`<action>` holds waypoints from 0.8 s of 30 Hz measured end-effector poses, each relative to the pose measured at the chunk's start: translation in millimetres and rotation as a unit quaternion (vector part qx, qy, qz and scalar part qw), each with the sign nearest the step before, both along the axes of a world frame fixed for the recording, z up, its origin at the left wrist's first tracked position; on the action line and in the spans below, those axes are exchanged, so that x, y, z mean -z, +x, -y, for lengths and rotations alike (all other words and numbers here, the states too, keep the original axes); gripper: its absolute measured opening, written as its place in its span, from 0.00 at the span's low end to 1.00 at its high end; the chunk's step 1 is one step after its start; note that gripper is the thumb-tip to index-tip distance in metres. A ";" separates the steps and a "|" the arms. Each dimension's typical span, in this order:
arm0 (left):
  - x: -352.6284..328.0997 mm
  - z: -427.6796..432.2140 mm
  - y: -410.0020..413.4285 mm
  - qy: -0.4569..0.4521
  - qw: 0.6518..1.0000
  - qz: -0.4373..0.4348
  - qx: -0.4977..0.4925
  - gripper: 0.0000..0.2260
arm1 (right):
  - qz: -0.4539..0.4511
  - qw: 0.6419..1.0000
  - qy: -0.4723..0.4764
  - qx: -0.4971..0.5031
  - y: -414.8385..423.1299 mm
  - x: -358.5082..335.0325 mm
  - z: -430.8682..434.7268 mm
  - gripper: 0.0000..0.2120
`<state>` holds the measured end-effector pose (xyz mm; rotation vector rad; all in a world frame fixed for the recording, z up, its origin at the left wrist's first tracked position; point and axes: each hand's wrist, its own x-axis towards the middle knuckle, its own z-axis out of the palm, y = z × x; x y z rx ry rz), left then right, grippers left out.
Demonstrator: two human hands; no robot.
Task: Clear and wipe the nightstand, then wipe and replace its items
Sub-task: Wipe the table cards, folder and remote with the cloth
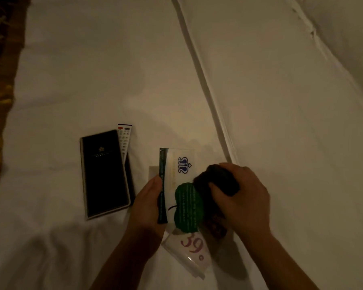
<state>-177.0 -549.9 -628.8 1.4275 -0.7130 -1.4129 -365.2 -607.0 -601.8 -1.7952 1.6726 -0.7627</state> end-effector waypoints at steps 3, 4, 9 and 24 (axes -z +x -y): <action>-5.3 1.3 -7.5 0.055 0.987 -0.145 -0.049 0.18 | 0.001 0.993 -0.024 -0.115 20.1 -13.4 -20.3 0.19; -7.4 2.2 -10.0 0.079 0.979 -0.175 -0.065 0.19 | -0.019 0.984 -0.034 -0.171 30.7 -13.8 -28.2 0.19; -15.7 2.9 -14.1 0.138 0.967 -0.189 -0.102 0.24 | -0.016 0.998 -0.006 -0.057 38.7 -6.0 -1.8 0.18; -23.9 -11.5 -13.8 0.038 0.998 -0.033 -0.031 0.15 | 0.036 0.998 -0.045 0.033 25.4 -18.5 38.9 0.16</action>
